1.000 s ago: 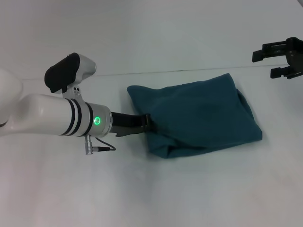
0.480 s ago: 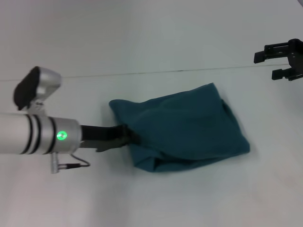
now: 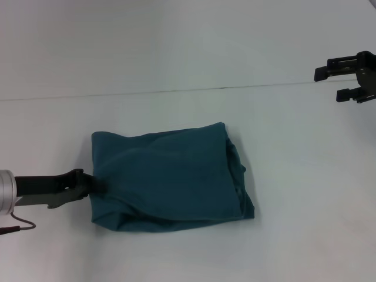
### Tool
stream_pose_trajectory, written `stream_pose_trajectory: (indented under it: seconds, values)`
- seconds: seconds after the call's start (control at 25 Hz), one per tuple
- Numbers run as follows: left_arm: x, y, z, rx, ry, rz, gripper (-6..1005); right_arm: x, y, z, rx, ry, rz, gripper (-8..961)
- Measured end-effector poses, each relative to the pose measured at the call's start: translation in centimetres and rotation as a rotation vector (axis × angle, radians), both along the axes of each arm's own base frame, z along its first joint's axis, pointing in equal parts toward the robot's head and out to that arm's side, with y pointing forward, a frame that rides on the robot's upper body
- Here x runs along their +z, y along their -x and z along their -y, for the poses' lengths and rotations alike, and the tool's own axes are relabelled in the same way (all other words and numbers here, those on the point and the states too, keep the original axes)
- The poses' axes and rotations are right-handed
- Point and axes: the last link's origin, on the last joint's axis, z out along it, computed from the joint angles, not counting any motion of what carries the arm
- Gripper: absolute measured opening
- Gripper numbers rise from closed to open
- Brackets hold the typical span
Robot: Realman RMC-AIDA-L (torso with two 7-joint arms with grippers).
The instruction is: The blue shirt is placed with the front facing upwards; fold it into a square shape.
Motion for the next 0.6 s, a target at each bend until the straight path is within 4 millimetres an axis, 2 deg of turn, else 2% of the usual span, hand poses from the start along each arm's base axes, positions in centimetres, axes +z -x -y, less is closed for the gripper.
stream_pose_trajectory:
  seconds: [0.32, 0.44, 0.6]
  values:
    - [-0.1, -0.1, -0.1, -0.045, 0.059, -0.043, 101, 0.1, 0.1, 0.0, 0.002, -0.003, -0.014, 923]
    - [0.7, 0.4, -0.2, -0.044, 0.028, -0.077, 137, 0.1, 0.1, 0.1, 0.003, -0.004, -0.02, 923]
    - [2.8, 0.9, -0.1, -0.023, -0.045, -0.09, 261, 0.1, 0.1, 0.1, 0.002, -0.003, -0.021, 923]
